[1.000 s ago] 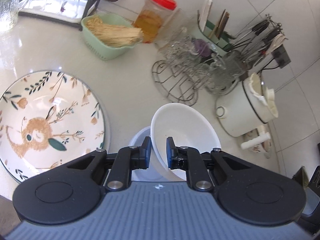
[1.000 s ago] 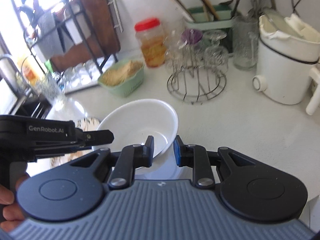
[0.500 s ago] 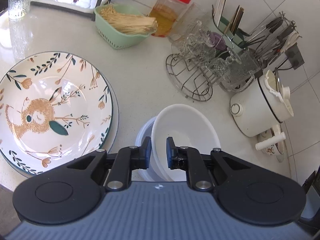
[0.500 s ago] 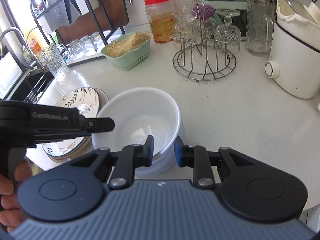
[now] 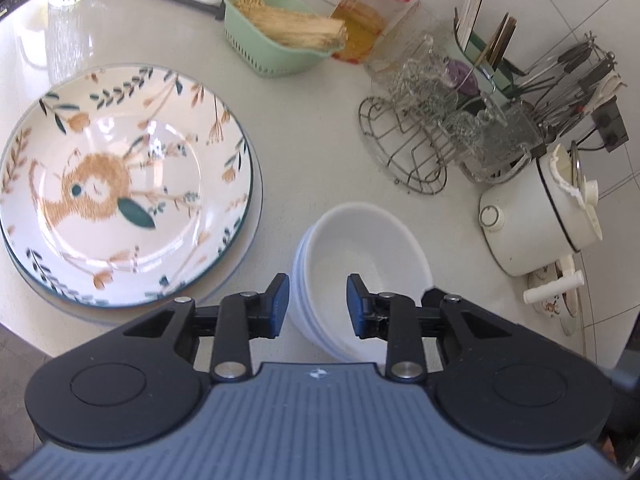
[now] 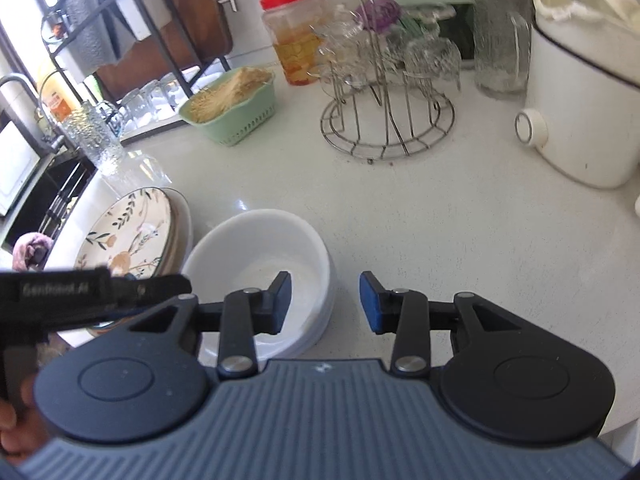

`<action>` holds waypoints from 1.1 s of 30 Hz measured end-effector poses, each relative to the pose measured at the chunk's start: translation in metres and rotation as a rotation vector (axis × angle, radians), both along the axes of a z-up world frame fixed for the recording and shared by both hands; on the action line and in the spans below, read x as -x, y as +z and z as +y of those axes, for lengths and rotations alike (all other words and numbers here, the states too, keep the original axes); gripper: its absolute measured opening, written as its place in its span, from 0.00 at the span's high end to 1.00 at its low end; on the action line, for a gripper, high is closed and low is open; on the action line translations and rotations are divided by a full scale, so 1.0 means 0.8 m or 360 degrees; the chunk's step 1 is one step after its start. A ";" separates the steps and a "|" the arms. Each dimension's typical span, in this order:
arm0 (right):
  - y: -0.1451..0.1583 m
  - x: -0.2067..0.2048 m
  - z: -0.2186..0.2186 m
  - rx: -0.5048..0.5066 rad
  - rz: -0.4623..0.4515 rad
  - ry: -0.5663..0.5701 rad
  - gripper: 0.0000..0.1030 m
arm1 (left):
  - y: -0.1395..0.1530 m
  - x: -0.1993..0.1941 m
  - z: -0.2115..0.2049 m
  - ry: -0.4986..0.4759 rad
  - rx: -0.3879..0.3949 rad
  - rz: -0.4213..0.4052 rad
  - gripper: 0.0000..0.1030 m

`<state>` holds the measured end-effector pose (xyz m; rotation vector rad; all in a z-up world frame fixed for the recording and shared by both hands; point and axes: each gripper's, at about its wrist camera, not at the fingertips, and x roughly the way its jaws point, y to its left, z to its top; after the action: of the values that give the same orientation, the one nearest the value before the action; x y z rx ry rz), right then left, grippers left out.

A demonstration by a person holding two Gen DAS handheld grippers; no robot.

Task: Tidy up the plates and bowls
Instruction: 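Lower the white bowl into the plastic bowls with both grippers, then lift the bowl stack with both grippers and carry it over the deer-print plates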

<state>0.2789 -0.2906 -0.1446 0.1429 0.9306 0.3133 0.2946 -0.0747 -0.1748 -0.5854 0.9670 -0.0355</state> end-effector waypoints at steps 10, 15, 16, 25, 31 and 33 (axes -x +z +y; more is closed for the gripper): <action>-0.027 -0.011 0.002 -0.0083 0.0129 -0.0029 0.62 | -0.036 -0.003 -0.008 0.0014 0.0075 0.0068 0.66; -0.039 -0.017 0.004 -0.0119 0.0193 -0.0075 0.71 | -0.041 -0.009 -0.009 0.0014 0.0078 0.0041 0.66; -0.040 -0.018 0.005 -0.0126 0.0197 -0.0079 0.76 | -0.043 -0.011 -0.008 0.0022 0.0093 0.0044 0.66; -0.023 -0.015 0.019 -0.0057 0.0196 -0.0051 0.81 | -0.026 -0.013 0.002 -0.0028 0.0091 0.0066 0.70; 0.007 0.001 0.037 -0.0088 0.0194 -0.0163 0.81 | 0.008 -0.011 0.027 -0.0107 0.0103 0.0056 0.70; 0.019 0.008 0.044 -0.0103 0.0168 -0.0207 0.81 | 0.022 -0.012 0.036 -0.0157 0.0095 0.0041 0.70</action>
<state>0.2726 -0.2552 -0.1295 0.2806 1.0111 0.2171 0.3042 -0.0462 -0.1575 -0.5939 1.0219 -0.1451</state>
